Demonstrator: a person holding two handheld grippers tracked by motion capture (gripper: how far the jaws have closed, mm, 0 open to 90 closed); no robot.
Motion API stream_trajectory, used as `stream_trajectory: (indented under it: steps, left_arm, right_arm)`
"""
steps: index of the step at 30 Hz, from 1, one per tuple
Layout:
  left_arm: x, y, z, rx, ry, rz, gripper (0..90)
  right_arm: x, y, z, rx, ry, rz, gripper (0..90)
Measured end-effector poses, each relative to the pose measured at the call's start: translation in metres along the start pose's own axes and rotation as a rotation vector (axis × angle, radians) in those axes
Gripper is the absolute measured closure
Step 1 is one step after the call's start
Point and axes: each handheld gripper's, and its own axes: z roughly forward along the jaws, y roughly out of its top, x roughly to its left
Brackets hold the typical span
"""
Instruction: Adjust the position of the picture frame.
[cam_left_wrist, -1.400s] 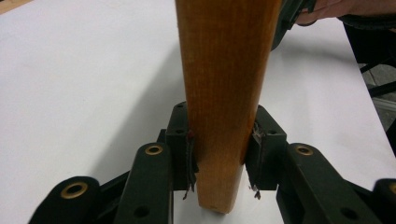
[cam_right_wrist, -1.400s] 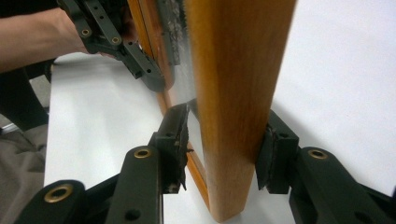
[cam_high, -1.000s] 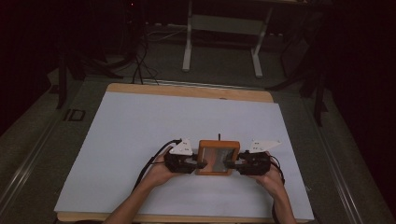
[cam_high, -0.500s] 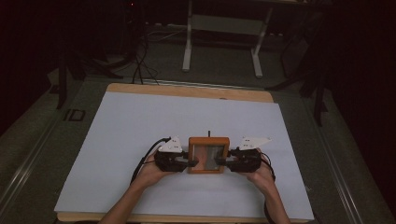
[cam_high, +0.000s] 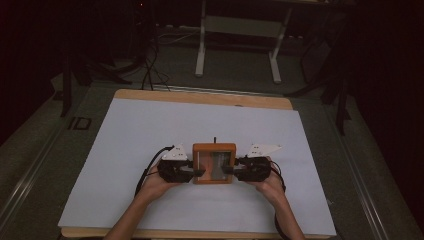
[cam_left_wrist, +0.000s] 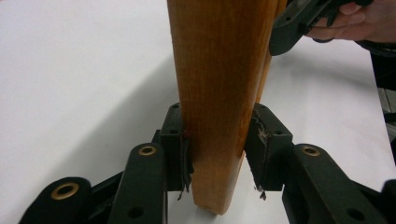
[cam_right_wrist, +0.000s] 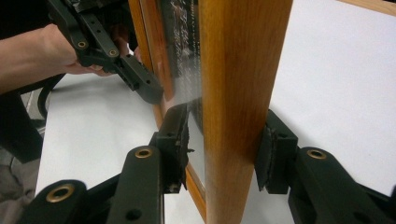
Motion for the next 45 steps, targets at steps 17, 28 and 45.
stream_trajectory:
  steps: [17,28,45]
  left_arm:
    - [0.008,-0.007,-0.008,-0.008,-0.008,-0.063,60.0]
    - [0.009,-0.009,-0.005,-0.028,0.019,-0.083,56.6]
    - [0.008,-0.009,-0.001,-0.014,0.081,-0.079,52.8]
  right_arm:
    - [0.002,0.001,0.014,0.013,0.026,0.071,60.8]
    - [-0.001,-0.001,0.017,-0.002,0.023,0.094,61.8]
    - [-0.002,0.000,0.020,-0.008,-0.035,0.095,58.9]
